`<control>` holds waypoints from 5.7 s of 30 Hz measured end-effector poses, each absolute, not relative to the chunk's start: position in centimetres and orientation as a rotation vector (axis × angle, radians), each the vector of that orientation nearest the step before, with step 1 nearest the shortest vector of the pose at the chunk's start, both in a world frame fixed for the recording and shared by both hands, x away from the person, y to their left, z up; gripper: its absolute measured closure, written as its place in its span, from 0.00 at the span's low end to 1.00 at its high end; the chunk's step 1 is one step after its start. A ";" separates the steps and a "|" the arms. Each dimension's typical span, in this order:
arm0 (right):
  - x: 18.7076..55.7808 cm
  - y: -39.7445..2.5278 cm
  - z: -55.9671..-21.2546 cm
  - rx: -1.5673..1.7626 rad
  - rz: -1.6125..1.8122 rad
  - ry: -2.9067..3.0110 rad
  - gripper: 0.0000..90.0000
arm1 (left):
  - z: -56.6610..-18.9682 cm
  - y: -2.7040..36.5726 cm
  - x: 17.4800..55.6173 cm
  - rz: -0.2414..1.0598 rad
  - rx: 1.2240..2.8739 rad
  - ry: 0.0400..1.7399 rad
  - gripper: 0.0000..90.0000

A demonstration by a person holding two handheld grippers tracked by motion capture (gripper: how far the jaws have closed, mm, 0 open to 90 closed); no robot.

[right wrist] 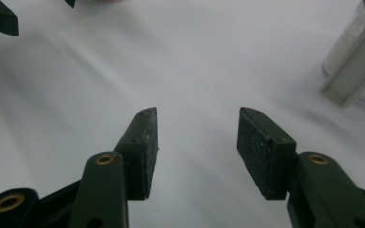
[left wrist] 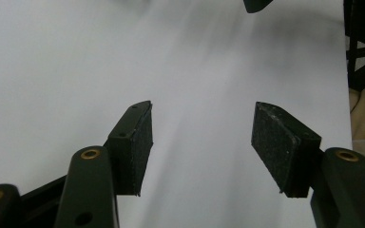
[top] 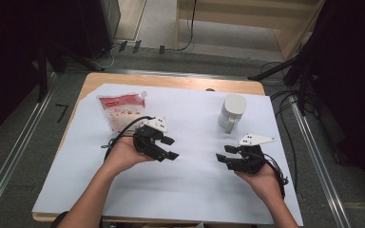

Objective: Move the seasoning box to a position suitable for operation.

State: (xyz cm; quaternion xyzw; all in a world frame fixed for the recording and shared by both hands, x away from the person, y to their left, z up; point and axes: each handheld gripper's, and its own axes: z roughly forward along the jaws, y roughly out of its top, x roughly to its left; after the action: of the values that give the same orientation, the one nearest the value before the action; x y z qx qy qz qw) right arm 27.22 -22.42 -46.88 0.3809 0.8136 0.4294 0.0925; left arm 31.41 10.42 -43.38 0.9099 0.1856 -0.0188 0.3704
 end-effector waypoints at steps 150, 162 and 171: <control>33.7 -22.3 -44.6 1.324 1.207 2.043 0.17 | -43.5 11.3 31.7 -0.057 2.342 0.491 0.42; 30.9 -20.2 -45.3 1.233 1.245 2.153 0.17 | -43.4 11.3 31.8 -0.072 2.336 0.496 0.42; 30.0 -17.4 -45.6 1.159 1.275 2.225 0.17 | -43.3 11.9 31.8 -0.069 2.332 0.507 0.42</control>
State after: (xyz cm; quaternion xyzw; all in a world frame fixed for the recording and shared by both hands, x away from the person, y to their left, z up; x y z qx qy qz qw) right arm 30.04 -17.40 -45.64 0.4063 0.7801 0.4471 0.1628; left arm 31.80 11.86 -43.28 0.9082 0.1975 -0.0269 0.3681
